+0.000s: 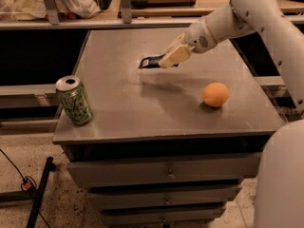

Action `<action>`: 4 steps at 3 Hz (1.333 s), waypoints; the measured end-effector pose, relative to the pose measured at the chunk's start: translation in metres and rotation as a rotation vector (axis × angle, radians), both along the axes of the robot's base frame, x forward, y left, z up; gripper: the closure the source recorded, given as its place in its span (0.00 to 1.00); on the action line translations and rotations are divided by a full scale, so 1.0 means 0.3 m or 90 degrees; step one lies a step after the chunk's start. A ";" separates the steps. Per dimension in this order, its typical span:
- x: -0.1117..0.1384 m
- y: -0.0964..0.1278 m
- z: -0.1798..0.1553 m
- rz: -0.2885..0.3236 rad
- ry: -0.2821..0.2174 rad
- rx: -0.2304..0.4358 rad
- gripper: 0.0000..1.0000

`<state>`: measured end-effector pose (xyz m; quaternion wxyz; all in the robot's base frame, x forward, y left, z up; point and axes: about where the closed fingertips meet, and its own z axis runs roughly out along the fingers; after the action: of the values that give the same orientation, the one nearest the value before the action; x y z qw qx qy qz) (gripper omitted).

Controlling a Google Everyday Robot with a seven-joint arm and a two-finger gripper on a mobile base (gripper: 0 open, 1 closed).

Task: Move rxbar blueberry near orange

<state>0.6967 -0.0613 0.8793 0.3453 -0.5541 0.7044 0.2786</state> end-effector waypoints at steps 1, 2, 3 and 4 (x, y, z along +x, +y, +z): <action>-0.017 -0.099 0.027 0.012 -0.014 -0.016 1.00; -0.029 -0.193 0.046 0.039 -0.030 -0.022 1.00; -0.040 -0.281 0.060 0.054 -0.053 -0.020 1.00; -0.068 -0.335 0.073 0.074 -0.071 -0.015 0.82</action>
Offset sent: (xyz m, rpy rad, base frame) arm -0.0060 -0.1062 0.0311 -0.0468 -0.0847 0.1133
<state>0.6762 -0.1619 0.9011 0.3610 -0.6129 0.6536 0.2586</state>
